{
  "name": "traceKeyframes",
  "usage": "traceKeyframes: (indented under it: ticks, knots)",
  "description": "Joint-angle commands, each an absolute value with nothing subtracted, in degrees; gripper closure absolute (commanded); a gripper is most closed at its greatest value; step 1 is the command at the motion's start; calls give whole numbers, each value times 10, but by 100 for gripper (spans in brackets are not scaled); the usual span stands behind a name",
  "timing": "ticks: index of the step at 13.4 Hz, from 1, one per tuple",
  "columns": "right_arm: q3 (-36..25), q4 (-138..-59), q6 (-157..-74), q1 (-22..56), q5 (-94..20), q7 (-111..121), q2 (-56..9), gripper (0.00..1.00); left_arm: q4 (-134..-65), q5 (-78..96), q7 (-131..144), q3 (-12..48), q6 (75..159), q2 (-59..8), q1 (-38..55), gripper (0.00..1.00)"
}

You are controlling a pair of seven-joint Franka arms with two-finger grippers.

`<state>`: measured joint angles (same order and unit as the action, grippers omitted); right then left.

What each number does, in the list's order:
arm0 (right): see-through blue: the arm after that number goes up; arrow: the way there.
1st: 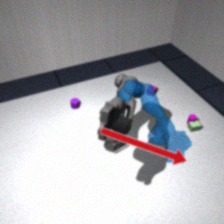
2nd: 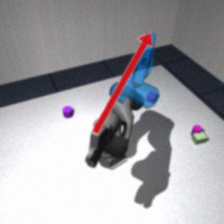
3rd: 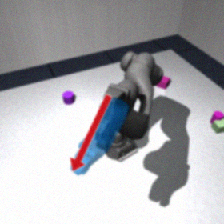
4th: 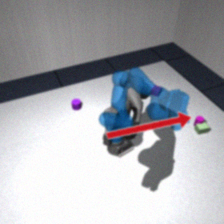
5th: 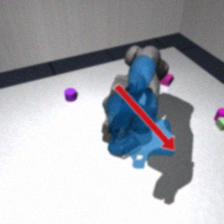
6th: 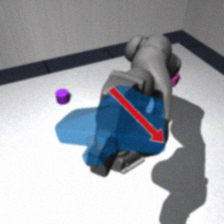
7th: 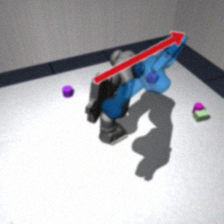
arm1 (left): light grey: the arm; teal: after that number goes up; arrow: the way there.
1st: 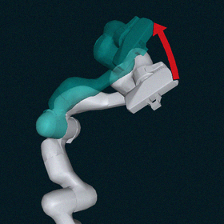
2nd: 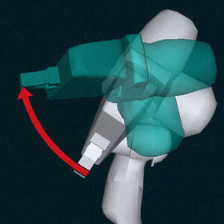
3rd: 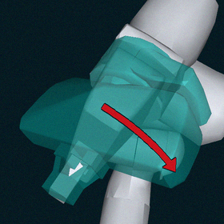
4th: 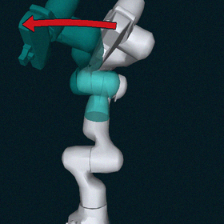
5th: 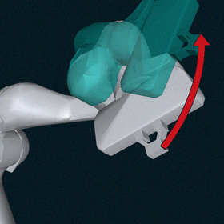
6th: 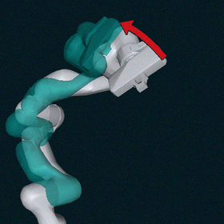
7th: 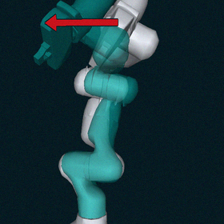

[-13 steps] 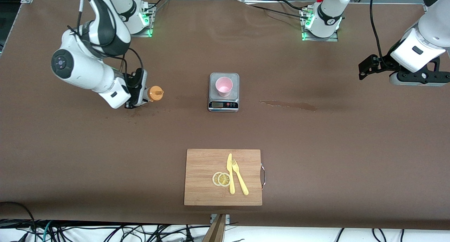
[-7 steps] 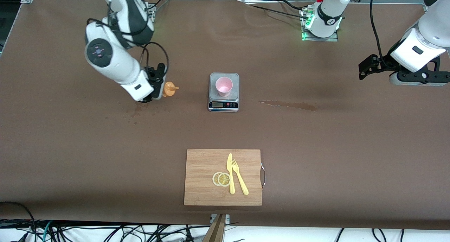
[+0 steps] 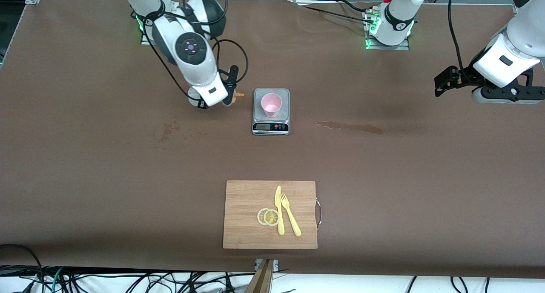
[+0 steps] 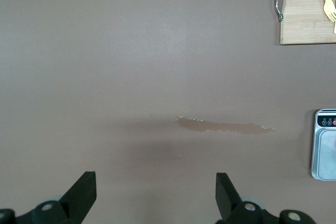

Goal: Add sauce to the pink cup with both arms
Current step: 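Lift the bottle with the right gripper and carry it over the cup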

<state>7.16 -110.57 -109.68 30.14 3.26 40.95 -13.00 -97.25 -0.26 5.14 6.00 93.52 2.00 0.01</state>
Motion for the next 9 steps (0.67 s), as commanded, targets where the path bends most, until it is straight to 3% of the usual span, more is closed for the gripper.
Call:
traceKeyframes:
  ticks: [1, 6, 9]
  knots:
    - [67, -1034, -1019, 330, 49, 373, -167, 99, -957, 4, 43, 62, 926, 14, -4, 0]
    - [67, -1003, -969, 349, 65, 344, -198, 99, -931, 4, 43, 62, 920, 2, -4, 0]
    - [67, -930, -908, 358, 77, 340, -248, 99, -933, 4, 44, 62, 919, -3, -4, 0]
